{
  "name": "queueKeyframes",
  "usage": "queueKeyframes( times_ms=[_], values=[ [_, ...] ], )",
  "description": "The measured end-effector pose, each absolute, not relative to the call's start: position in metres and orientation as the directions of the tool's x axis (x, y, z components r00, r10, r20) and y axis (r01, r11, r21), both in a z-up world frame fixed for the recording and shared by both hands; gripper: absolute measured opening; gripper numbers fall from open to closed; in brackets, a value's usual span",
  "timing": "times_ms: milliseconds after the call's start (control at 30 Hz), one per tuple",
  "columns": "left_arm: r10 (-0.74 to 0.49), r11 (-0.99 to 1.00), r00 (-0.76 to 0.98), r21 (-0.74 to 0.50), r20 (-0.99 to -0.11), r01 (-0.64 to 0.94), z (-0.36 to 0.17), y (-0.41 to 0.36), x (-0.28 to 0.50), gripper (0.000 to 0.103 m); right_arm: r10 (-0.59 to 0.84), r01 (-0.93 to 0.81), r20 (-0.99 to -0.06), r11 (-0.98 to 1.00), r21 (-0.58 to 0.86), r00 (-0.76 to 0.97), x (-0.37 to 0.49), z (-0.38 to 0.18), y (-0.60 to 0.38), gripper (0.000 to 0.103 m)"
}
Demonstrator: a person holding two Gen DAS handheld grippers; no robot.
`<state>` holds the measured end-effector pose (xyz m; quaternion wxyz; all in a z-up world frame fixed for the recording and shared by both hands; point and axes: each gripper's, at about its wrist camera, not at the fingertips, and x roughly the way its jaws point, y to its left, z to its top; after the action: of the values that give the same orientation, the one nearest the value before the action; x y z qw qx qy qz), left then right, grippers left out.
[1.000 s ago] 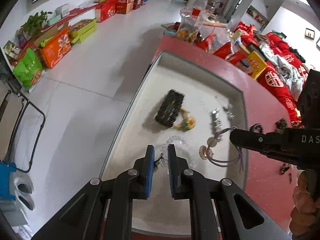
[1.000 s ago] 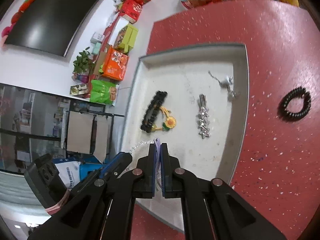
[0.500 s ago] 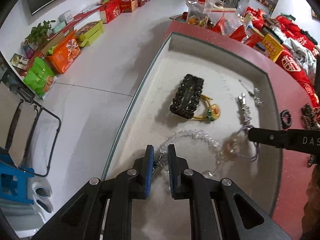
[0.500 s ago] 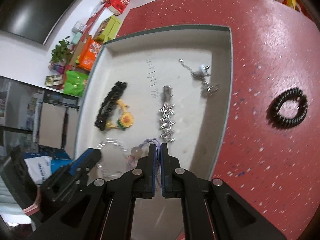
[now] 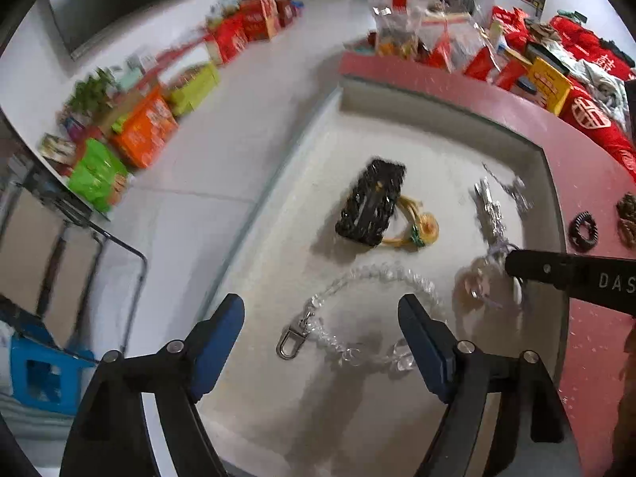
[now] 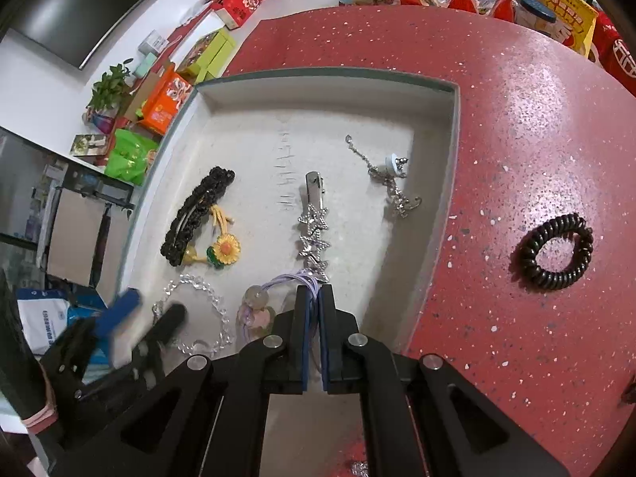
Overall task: Organize jewelry
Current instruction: 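Open the left gripper to drop the crystal chain while the right gripper releases the hair tie, then grasp the black claw clip with the right gripper while the left gripper grasps the silver rhinestone charm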
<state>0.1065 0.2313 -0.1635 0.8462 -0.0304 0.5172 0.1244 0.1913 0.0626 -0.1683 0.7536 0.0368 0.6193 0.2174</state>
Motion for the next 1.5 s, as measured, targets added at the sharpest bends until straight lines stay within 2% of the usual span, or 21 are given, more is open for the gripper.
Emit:
queueKeyframes(
  times_ms=[100, 167, 367, 633, 667, 700, 1000, 1067, 1100, 1233, 1333, 1500],
  values=[
    [0.172, 0.969, 0.414, 0.079, -0.894, -0.233, -0.165, 0.230, 0.107, 0.081, 0.372, -0.283, -0.917, 0.903, 0.323, 0.143, 0.188, -0.166, 0.060, 0.011],
    [0.177, 0.968, 0.409, 0.082, -0.895, -0.239, -0.163, 0.231, 0.107, 0.081, 0.380, -0.281, -0.914, 0.901, 0.331, 0.143, 0.187, -0.163, 0.058, 0.021],
    [0.170, 0.968, 0.405, 0.075, -0.899, -0.239, -0.159, 0.229, 0.106, 0.081, 0.404, -0.287, -0.901, 0.892, 0.349, 0.159, 0.179, -0.150, 0.053, 0.038],
    [0.168, 0.967, 0.401, 0.072, -0.900, -0.244, -0.155, 0.225, 0.102, 0.081, 0.421, -0.284, -0.889, 0.887, 0.363, 0.179, 0.171, -0.133, 0.044, 0.047],
    [0.166, 0.967, 0.399, 0.070, -0.902, -0.244, -0.155, 0.225, 0.101, 0.084, 0.423, -0.282, -0.888, 0.887, 0.365, 0.181, 0.170, -0.131, 0.043, 0.047],
    [0.165, 0.967, 0.395, 0.070, -0.904, -0.244, -0.155, 0.224, 0.101, 0.103, 0.425, -0.281, -0.887, 0.887, 0.368, 0.182, 0.169, -0.130, 0.042, 0.048],
    [0.176, 0.963, 0.381, 0.079, -0.908, -0.256, -0.151, 0.221, 0.092, 0.103, 0.446, -0.270, -0.876, 0.880, 0.391, 0.184, 0.156, -0.118, 0.027, 0.052],
    [0.173, 0.964, 0.378, 0.079, -0.910, -0.253, -0.150, 0.219, 0.090, 0.103, 0.452, -0.263, -0.872, 0.878, 0.399, 0.185, 0.152, -0.116, 0.022, 0.063],
    [0.172, 0.965, 0.376, 0.079, -0.910, -0.249, -0.149, 0.218, 0.089, 0.103, 0.457, -0.260, -0.869, 0.877, 0.405, 0.187, 0.151, -0.115, 0.018, 0.065],
    [0.164, 0.970, 0.370, 0.082, -0.914, -0.229, -0.146, 0.210, 0.083, 0.103, 0.466, -0.240, -0.865, 0.876, 0.420, 0.187, 0.145, -0.114, 0.005, 0.066],
    [0.152, 0.974, 0.367, 0.076, -0.918, -0.213, -0.143, 0.201, 0.078, 0.103, 0.476, -0.220, -0.859, 0.873, 0.435, 0.189, 0.137, -0.114, -0.007, 0.080],
    [0.136, 0.983, 0.368, 0.078, -0.920, -0.168, -0.138, 0.179, 0.069, 0.103, 0.473, -0.174, -0.861, 0.879, 0.445, 0.188, 0.123, -0.116, -0.034, 0.080]
  ],
)
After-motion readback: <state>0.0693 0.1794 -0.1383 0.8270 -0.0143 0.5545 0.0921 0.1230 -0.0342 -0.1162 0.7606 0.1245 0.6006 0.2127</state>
